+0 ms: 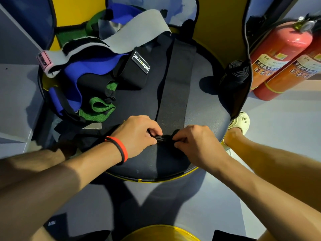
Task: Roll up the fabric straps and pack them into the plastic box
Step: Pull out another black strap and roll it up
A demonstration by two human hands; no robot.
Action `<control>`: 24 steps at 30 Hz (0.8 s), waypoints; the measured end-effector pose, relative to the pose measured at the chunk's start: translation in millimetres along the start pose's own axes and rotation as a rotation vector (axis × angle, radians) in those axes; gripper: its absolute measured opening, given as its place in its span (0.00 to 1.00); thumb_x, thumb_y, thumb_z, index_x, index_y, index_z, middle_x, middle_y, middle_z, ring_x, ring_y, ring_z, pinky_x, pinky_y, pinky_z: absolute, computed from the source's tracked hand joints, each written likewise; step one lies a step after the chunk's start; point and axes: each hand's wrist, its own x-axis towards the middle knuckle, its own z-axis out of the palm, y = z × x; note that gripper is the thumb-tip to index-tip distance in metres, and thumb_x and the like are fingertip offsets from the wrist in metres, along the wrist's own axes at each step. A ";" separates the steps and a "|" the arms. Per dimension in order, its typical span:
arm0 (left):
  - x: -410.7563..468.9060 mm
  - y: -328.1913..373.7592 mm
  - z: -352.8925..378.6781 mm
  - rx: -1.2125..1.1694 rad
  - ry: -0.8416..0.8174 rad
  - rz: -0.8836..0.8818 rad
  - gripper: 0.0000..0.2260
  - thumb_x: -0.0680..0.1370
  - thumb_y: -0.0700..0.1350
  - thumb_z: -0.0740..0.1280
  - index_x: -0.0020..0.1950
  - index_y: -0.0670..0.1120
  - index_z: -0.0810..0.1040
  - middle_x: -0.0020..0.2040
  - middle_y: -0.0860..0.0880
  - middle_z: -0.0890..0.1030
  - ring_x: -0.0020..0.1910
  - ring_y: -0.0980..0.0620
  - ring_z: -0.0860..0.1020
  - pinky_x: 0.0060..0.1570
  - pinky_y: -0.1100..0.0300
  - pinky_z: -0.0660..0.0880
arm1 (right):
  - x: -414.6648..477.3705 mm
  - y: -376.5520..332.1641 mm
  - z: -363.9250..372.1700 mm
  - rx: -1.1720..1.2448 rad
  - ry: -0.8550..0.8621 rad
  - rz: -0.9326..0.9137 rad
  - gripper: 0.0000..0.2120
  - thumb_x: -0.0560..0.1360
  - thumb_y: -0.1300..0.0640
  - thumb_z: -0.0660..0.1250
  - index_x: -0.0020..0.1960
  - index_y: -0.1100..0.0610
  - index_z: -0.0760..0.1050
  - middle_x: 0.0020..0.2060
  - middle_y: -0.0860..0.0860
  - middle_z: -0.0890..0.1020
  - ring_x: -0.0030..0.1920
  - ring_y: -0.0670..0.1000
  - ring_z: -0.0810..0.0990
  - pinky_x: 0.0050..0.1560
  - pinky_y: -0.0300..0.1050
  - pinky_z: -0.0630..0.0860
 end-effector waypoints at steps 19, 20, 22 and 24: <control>7.0 -0.4 0.4 -0.076 0.018 -0.101 0.07 0.73 0.43 0.76 0.42 0.56 0.86 0.36 0.57 0.84 0.39 0.61 0.82 0.43 0.66 0.76 | -2.6 -4.6 9.5 -0.101 0.054 0.034 0.06 0.79 0.52 0.64 0.55 0.48 0.77 0.49 0.48 0.79 0.49 0.56 0.80 0.48 0.54 0.79; 8.5 -1.4 0.7 -0.100 0.019 -0.110 0.07 0.73 0.43 0.76 0.41 0.56 0.85 0.35 0.57 0.84 0.38 0.62 0.82 0.42 0.67 0.75 | -1.4 -3.4 8.4 -0.056 0.064 0.054 0.05 0.78 0.52 0.66 0.54 0.48 0.76 0.48 0.47 0.80 0.49 0.56 0.80 0.48 0.54 0.79; 11.1 -2.9 1.3 -0.115 0.005 -0.116 0.07 0.72 0.43 0.76 0.39 0.55 0.84 0.35 0.57 0.84 0.37 0.62 0.81 0.39 0.69 0.72 | 1.4 -0.1 7.1 0.009 0.073 0.069 0.04 0.77 0.53 0.68 0.51 0.47 0.76 0.45 0.46 0.78 0.47 0.55 0.79 0.47 0.53 0.78; 12.3 -4.6 1.1 -0.129 -0.001 -0.112 0.07 0.73 0.43 0.76 0.39 0.55 0.84 0.35 0.57 0.83 0.37 0.62 0.81 0.40 0.69 0.71 | 5.2 3.2 5.7 0.028 0.066 0.079 0.02 0.77 0.52 0.68 0.49 0.47 0.79 0.46 0.47 0.75 0.47 0.53 0.78 0.47 0.52 0.78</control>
